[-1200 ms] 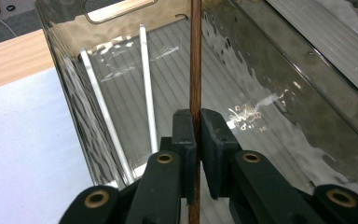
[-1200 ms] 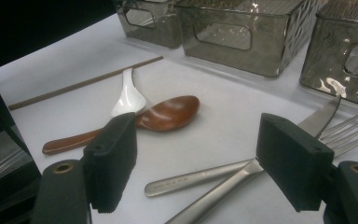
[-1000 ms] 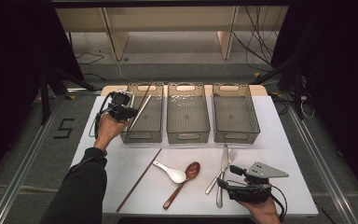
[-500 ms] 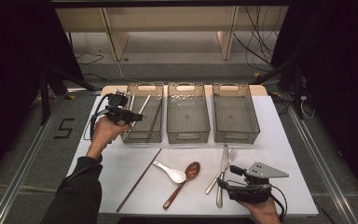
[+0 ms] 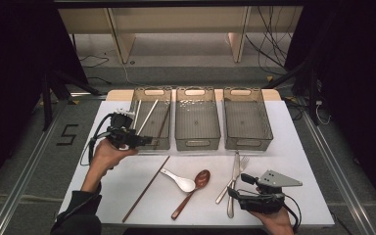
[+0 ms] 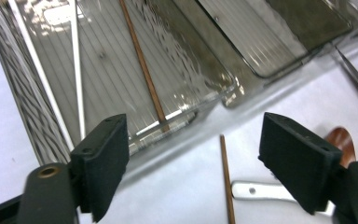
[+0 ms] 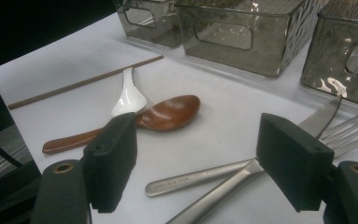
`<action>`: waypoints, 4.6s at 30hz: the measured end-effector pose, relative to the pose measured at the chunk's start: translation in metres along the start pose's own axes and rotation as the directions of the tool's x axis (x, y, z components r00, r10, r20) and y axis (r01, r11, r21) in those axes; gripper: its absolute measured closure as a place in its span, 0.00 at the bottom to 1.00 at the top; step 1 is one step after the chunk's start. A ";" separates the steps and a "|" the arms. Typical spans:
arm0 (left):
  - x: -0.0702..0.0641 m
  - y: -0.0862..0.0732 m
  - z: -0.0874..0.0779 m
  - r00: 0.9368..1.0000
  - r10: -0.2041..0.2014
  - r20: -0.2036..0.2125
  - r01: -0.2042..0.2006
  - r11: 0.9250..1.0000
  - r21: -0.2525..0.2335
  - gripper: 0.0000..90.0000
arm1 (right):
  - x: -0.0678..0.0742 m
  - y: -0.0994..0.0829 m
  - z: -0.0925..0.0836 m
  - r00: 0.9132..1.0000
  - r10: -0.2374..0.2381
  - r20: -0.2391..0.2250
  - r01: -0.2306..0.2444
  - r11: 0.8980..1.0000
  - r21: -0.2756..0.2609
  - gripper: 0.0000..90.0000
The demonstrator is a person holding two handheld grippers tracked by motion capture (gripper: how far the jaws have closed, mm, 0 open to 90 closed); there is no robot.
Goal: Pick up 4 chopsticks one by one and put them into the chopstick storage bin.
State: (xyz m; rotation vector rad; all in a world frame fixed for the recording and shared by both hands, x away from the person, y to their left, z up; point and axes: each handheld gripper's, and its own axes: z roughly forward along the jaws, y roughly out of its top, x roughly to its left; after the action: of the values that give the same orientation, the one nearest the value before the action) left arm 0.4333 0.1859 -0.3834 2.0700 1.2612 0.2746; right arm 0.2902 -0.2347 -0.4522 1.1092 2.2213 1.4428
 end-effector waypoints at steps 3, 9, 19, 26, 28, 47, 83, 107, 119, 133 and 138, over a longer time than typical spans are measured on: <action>-0.004 -0.008 -0.002 1.000 0.014 0.000 -0.014 1.000 0.006 0.23 | 0.000 0.000 0.000 1.000 -0.003 0.001 0.003 1.000 0.000 0.33; -0.009 -0.022 -0.007 0.999 0.020 -0.033 -0.019 1.000 0.024 0.22 | 0.001 0.001 -0.001 1.000 -0.005 0.002 0.005 1.000 -0.003 0.33; -0.015 -0.042 0.001 0.999 0.033 -0.043 -0.027 0.991 0.134 0.20 | 0.000 0.001 -0.002 1.000 -0.006 0.001 0.006 1.000 -0.002 0.33; -0.022 -0.048 0.002 0.998 0.043 -0.053 -0.031 0.978 0.208 0.20 | 0.000 0.001 -0.002 1.000 -0.008 0.003 0.008 1.000 -0.003 0.33; -0.025 -0.051 0.004 0.997 0.050 -0.059 -0.035 0.973 0.230 0.21 | 0.000 0.001 -0.002 1.000 -0.008 0.002 0.008 1.000 -0.004 0.33; -0.047 -0.079 0.022 0.995 0.100 -0.022 -0.080 0.895 0.439 0.40 | 0.001 0.001 -0.002 1.000 -0.016 0.005 0.016 1.000 -0.008 0.33; -0.055 -0.097 0.032 0.986 0.162 -0.040 -0.124 0.872 0.474 0.82 | 0.002 0.002 -0.003 1.000 -0.021 0.006 0.021 1.000 -0.007 0.33; -0.050 -0.098 0.032 0.988 0.150 -0.045 -0.113 0.881 0.460 0.93 | 0.001 0.002 -0.002 1.000 -0.020 0.007 0.020 1.000 -0.005 0.33; -0.046 -0.094 0.023 0.986 0.164 -0.043 -0.133 0.903 0.410 0.94 | 0.001 0.002 -0.003 1.000 -0.018 0.007 0.018 1.000 -0.006 0.33; -0.051 -0.078 0.000 0.987 0.161 -0.004 -0.154 0.948 0.278 0.94 | 0.001 0.002 -0.003 1.000 -0.017 0.008 0.017 1.000 -0.006 0.33; -0.043 -0.068 -0.008 0.990 0.140 -0.014 -0.134 0.969 0.206 0.94 | 0.001 0.001 -0.002 1.000 -0.019 0.009 0.019 1.000 -0.005 0.33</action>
State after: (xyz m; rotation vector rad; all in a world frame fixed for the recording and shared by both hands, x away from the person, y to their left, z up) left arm 0.3605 0.1731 -0.4145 2.3413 1.2078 0.2458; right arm 0.2891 -0.2349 -0.4499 1.0875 2.2149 1.4326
